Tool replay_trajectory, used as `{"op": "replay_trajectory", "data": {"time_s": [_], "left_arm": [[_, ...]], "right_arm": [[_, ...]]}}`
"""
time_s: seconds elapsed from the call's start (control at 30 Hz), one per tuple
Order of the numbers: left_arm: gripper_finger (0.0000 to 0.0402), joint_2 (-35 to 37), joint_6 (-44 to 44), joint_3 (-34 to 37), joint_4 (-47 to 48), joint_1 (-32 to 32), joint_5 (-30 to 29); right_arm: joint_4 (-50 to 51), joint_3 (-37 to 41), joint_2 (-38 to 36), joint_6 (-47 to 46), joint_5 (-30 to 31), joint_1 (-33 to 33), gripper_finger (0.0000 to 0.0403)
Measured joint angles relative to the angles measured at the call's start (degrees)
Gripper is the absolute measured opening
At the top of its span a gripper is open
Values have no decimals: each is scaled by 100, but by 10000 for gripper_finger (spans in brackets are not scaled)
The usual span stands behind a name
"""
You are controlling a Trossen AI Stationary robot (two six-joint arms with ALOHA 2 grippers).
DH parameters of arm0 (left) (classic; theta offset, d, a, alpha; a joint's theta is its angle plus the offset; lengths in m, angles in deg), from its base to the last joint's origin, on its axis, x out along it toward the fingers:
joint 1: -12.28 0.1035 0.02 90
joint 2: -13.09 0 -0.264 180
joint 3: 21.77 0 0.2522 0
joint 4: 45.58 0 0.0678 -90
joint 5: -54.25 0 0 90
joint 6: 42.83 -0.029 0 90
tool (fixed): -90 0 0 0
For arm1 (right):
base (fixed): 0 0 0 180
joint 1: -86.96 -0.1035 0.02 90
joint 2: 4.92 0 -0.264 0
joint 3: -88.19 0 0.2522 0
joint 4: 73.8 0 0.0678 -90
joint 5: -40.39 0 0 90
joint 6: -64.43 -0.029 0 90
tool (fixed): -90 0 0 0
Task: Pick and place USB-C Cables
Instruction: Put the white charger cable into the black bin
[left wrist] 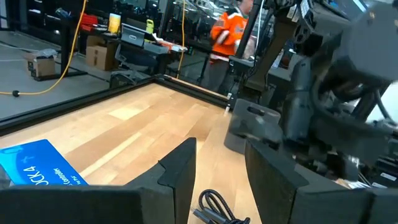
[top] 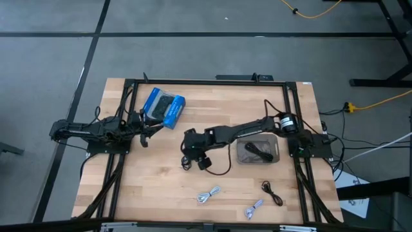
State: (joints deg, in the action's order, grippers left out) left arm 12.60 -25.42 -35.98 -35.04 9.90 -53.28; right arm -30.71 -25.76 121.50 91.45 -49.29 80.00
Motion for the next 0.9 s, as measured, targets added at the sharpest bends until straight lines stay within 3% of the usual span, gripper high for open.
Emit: {"op": "replay_trajectory", "data": {"time_s": [0.17, 0.27, 0.47, 0.6, 0.73, 0.9], "left_arm": [[131, 2, 0, 0, 0, -1, 3], [131, 0, 0, 0, 0, 0, 3], [131, 1, 0, 0, 1, 0, 1], [131, 0, 0, 0, 0, 1, 1], [131, 2, 0, 0, 2, 0, -1], [131, 0, -2, 0, 0, 1, -1]], "right_arm": [[24, -52, 93, 1023, 60, 0, 173], [213, -60, 83, 899, 459, -2, 173], [1996, -60, -110, -1651, 1194, -181, 173], [2960, -60, -154, -3475, 882, -347, 173], [3231, -58, -154, -4053, 238, -598, 173], [3195, -188, -154, -4489, 133, -1021, 173]]}}
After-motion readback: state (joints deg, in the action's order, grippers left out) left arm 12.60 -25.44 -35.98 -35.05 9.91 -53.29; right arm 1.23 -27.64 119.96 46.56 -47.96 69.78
